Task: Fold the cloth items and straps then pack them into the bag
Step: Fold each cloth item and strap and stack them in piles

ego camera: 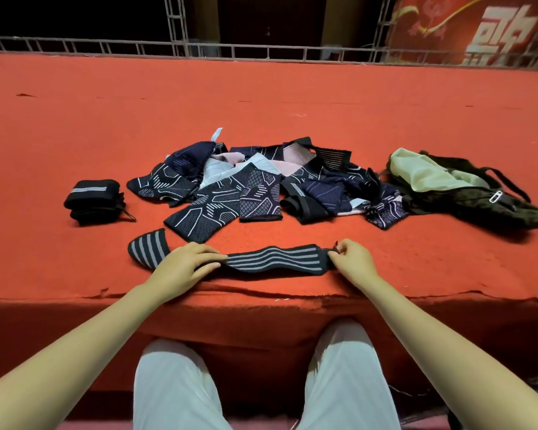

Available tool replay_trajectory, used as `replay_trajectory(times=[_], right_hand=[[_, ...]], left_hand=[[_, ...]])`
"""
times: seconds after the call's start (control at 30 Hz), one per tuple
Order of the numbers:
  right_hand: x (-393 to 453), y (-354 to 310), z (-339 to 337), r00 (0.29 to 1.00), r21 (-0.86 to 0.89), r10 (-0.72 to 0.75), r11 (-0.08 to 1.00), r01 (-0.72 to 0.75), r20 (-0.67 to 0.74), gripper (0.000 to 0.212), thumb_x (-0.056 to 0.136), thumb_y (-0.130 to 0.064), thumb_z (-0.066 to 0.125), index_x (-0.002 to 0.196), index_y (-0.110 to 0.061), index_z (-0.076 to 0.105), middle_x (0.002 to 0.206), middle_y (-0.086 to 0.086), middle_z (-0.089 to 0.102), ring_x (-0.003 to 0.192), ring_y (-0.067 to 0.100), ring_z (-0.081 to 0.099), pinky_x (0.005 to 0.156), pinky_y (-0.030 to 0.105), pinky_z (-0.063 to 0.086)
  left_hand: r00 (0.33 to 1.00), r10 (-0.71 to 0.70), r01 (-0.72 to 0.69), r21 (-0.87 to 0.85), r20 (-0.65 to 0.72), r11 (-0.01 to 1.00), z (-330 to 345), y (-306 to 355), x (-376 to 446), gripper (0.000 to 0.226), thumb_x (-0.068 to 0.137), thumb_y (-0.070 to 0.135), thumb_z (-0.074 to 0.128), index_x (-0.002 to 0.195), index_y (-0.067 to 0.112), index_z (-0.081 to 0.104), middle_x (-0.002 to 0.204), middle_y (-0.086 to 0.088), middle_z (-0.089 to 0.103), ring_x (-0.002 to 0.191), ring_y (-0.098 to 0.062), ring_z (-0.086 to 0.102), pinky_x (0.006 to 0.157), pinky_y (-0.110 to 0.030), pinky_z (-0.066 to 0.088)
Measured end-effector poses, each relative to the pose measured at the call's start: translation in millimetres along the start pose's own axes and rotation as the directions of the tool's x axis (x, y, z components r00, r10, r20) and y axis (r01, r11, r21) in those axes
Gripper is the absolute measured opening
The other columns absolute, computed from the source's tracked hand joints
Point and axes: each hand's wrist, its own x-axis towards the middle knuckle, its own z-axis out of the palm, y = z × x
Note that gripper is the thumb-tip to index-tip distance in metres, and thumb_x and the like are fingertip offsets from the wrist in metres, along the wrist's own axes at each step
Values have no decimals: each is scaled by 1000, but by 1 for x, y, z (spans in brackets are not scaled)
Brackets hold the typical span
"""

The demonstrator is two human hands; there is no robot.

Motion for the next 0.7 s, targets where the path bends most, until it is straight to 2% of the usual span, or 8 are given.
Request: replay_trajectory(times=[0.1, 0.2, 0.3, 0.37, 0.43, 0.5, 0.6, 0.7], right_hand=[[11, 4, -9, 983, 302, 175, 941, -151, -55, 21, 83, -13, 59, 65, -16, 47, 66, 9, 55, 63, 24, 49, 60, 32, 40], [19, 10, -28, 904, 710, 428, 633, -308, 10, 10, 91, -7, 50, 82, -12, 52, 71, 5, 49, 59, 15, 48, 51, 28, 47], [21, 15, -43, 837, 873, 547, 406, -270, 5, 18, 94, -4, 40, 82, -10, 53, 83, 5, 54, 66, 11, 51, 69, 35, 52], [23, 20, -47, 785, 925, 617, 327, -192, -55, 18, 95, -5, 39, 83, -9, 51, 87, 7, 54, 65, 10, 52, 71, 35, 52], [24, 27, -51, 755, 941, 645, 317, -117, -124, 7, 96, -7, 44, 96, -7, 51, 93, 10, 55, 65, 11, 53, 58, 27, 54], [27, 34, -49, 776, 938, 616, 333, -100, -135, 4, 93, -7, 52, 97, -8, 52, 88, 8, 57, 67, 11, 54, 46, 18, 51], [26, 33, -35, 879, 864, 473, 467, -190, -63, 5, 83, -6, 63, 87, -9, 63, 85, 11, 64, 75, 21, 62, 61, 26, 53], [23, 30, -22, 917, 687, 388, 690, -226, -88, 21, 78, -2, 64, 99, -4, 67, 90, 8, 66, 86, 23, 62, 76, 30, 48]], left_hand=[[994, -42, 40, -18, -106, 999, 2, -1, 12, 56, 95, 60, 24, 118, 30, 66, 111, 11, 64, 98, -13, 58, 85, -30, 46], [986, 24, -18, 39, -163, 999, 9, 11, 32, 51, 97, 55, 28, 116, 29, 68, 107, 8, 67, 90, -18, 61, 77, -35, 49], [986, 114, -100, 121, -121, 988, 24, 39, 52, 55, 98, 55, 24, 114, 29, 69, 103, 6, 67, 87, -19, 61, 72, -35, 49], [992, 91, -83, 98, -86, 992, 37, 54, 61, 58, 98, 56, 20, 114, 30, 69, 102, 6, 66, 86, -20, 61, 72, -35, 48], [995, 66, -60, 77, -77, 995, 49, 63, 68, 57, 97, 56, 21, 111, 30, 70, 101, 7, 66, 86, -21, 60, 71, -35, 48], [997, 30, -25, 70, -66, 997, 55, 70, 73, 50, 95, 53, 28, 111, 29, 70, 101, 7, 66, 89, -20, 60, 74, -35, 48], [996, -15, 24, 106, -92, 994, 56, 73, 75, 46, 91, 45, 32, 111, 26, 69, 102, 5, 65, 91, -21, 60, 76, -36, 49], [987, -75, 98, 156, -145, 983, 46, 63, 70, 45, 87, 42, 34, 110, 24, 69, 99, 2, 66, 88, -24, 62, 73, -37, 49]])
